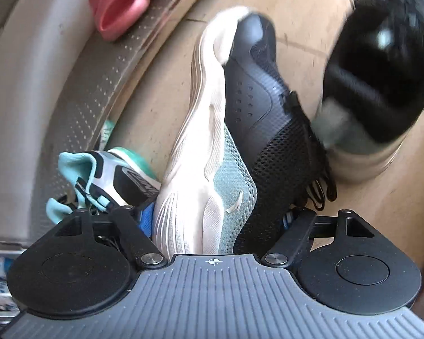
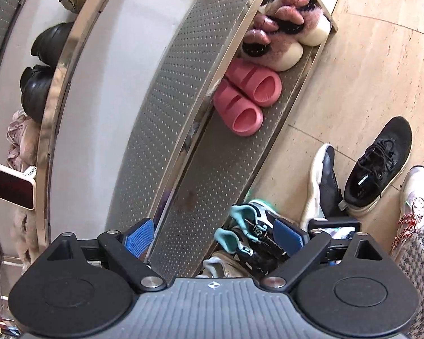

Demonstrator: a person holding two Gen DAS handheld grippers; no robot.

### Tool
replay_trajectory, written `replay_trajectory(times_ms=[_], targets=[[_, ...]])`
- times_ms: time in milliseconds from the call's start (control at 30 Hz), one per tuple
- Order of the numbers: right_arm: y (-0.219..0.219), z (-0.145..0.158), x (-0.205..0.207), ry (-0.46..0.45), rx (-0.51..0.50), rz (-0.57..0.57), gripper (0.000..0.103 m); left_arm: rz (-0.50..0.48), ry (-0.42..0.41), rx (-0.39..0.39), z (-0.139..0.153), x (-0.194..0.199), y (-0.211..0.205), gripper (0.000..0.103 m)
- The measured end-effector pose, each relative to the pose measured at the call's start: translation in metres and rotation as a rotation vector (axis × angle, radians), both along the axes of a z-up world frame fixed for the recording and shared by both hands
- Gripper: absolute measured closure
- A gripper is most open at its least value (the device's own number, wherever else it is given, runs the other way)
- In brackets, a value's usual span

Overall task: Organize scattered shoes
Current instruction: 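Grasp the black white-soled sneaker with the left tool and lift it, then set the black sneaker before the teal pair and open the left tool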

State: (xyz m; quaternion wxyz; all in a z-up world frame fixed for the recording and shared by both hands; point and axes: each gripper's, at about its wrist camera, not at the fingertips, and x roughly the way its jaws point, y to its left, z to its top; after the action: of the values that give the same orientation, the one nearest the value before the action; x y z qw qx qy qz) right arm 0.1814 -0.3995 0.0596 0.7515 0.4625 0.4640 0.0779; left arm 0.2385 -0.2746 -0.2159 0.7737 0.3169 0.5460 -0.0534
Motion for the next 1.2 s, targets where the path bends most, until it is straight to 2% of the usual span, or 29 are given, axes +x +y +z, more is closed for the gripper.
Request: replay_trajectory(times_ms=[133,200,233,300,333,367,433,467,533,600,633,700,800,867,900,933,1000,1067,1133,1200], targets=[[0.005,0.000,0.005,-0.002,-0.025,-0.014,0.010,0.068,0.070,-0.201,0.052,0.003,0.030,0.029],[0.006,-0.002,0.006,0.005,-0.037,-0.031,0.010,0.024,0.186,-0.307,0.093,-0.017,0.060,0.029],[0.007,-0.003,0.007,0.008,-0.041,-0.036,0.010,-0.016,0.244,-0.328,0.106,-0.031,0.068,0.029],[0.012,-0.005,0.006,0.019,-0.047,-0.043,0.010,-0.081,0.360,-0.349,0.126,-0.060,0.087,0.029],[0.013,-0.006,0.006,0.020,-0.047,-0.041,0.010,-0.093,0.392,-0.351,0.130,-0.068,0.094,0.028],[0.020,-0.006,0.006,0.016,-0.054,-0.026,0.010,-0.100,0.410,-0.328,0.133,-0.077,0.103,0.028],[0.034,-0.007,0.008,0.009,-0.079,0.009,0.010,-0.108,0.416,-0.224,0.138,-0.097,0.127,0.027],[0.041,-0.008,0.010,0.005,-0.097,0.029,0.010,-0.110,0.398,-0.164,0.139,-0.104,0.136,0.028],[0.050,-0.009,0.015,0.012,-0.126,0.059,0.010,-0.102,0.305,-0.049,0.138,-0.106,0.148,0.025],[0.066,-0.015,0.014,0.027,-0.147,0.103,0.010,-0.082,0.196,-0.021,0.150,-0.108,0.168,0.011],[0.075,-0.017,0.014,0.034,-0.157,0.125,0.010,-0.050,0.153,-0.036,0.161,-0.110,0.182,0.011],[0.083,-0.020,0.013,0.040,-0.171,0.150,0.010,0.020,0.128,-0.097,0.181,-0.116,0.206,0.011],[0.098,-0.021,0.010,0.034,-0.205,0.192,0.010,0.119,0.074,-0.122,0.200,-0.135,0.234,0.010],[0.103,-0.020,0.009,0.030,-0.221,0.208,0.010,0.220,0.059,-0.178,0.203,-0.148,0.257,0.012],[0.108,-0.021,0.007,0.030,-0.238,0.218,0.010,0.275,0.057,-0.213,0.202,-0.154,0.269,0.020],[0.110,-0.022,0.006,0.033,-0.246,0.224,0.010,0.352,0.056,-0.290,0.200,-0.163,0.283,0.025],[0.115,-0.024,0.005,0.037,-0.259,0.236,0.010,0.489,0.066,-0.470,0.187,-0.179,0.302,0.050],[0.121,-0.026,0.005,0.043,-0.267,0.249,0.010,0.610,0.077,-0.636,0.168,-0.191,0.309,0.052],[0.123,-0.028,0.005,0.055,-0.277,0.255,0.010,0.624,0.067,-0.653,0.159,-0.194,0.302,0.051],[0.124,-0.029,0.007,0.061,-0.279,0.253,0.010,0.621,0.076,-0.639,0.150,-0.189,0.292,0.040]])
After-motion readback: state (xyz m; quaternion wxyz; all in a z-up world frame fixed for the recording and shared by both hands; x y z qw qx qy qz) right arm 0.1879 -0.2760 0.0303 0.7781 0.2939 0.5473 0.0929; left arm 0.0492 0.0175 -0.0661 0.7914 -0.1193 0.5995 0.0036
